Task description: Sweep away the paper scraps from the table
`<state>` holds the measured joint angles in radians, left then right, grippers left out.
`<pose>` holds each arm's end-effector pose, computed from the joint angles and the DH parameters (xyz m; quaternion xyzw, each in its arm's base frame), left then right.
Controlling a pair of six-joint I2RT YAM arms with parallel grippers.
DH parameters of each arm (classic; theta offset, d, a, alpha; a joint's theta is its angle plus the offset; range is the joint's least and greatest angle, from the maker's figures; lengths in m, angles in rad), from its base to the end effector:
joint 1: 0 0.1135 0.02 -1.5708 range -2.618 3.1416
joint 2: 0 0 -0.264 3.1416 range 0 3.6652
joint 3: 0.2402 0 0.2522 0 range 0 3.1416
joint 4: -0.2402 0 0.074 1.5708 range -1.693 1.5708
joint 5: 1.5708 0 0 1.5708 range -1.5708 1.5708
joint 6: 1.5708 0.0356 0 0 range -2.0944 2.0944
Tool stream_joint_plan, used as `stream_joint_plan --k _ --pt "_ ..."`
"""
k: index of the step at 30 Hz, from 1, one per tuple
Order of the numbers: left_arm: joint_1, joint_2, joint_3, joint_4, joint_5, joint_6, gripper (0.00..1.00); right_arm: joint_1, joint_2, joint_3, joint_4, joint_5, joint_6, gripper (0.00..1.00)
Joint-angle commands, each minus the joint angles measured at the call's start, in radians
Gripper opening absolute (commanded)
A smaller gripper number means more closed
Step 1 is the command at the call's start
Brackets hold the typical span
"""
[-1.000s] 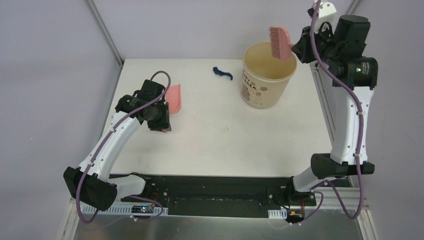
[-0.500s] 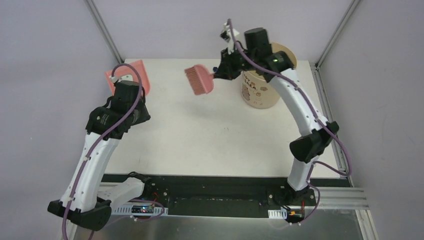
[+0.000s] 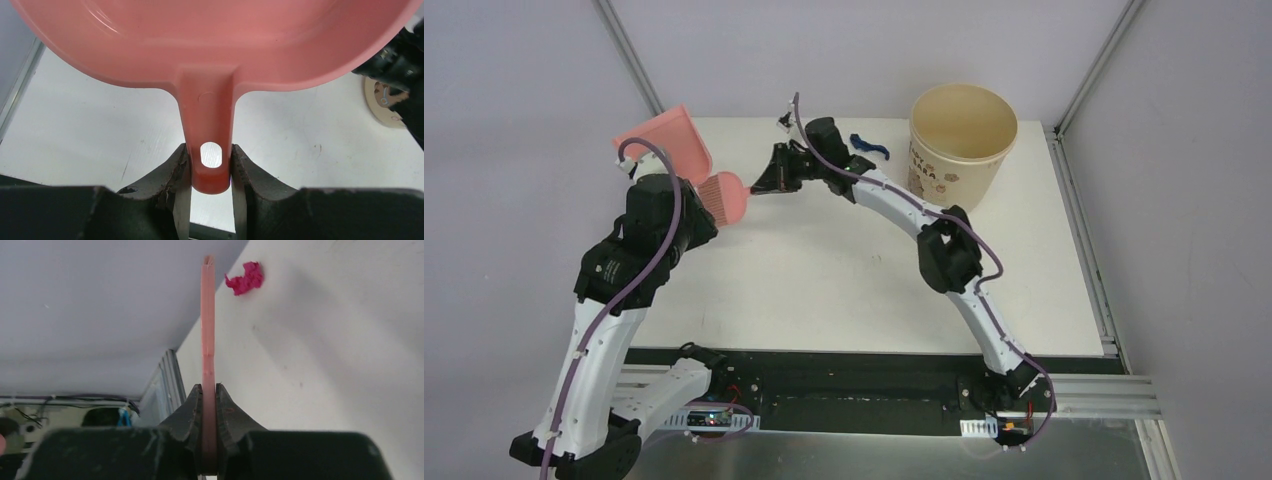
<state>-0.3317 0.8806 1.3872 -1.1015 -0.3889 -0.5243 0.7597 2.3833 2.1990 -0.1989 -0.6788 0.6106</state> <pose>0.1231 -0.0281 0.4285 -0.1735 0.8539 -0.0356 0.4893 0.3890 0.4004 0.2711 -0.2440 0.7655 0.5475 0.2339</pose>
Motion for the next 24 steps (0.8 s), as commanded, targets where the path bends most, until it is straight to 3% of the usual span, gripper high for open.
stream_joint_plan --k 1,13,19,24 --pt "0.006 -0.032 -0.055 0.067 0.020 0.017 0.00 0.046 0.128 0.160 0.406 -0.033 0.435 0.00" --pt "0.006 0.023 -0.059 0.048 0.134 0.022 0.00 0.187 0.457 0.449 0.402 0.241 0.643 0.00" --pt "0.006 -0.001 -0.061 0.001 0.169 -0.006 0.00 0.232 0.605 0.663 0.161 0.423 0.606 0.00" --pt "0.006 0.036 -0.065 -0.009 0.183 0.031 0.00 0.258 0.652 0.724 0.084 0.546 0.556 0.00"
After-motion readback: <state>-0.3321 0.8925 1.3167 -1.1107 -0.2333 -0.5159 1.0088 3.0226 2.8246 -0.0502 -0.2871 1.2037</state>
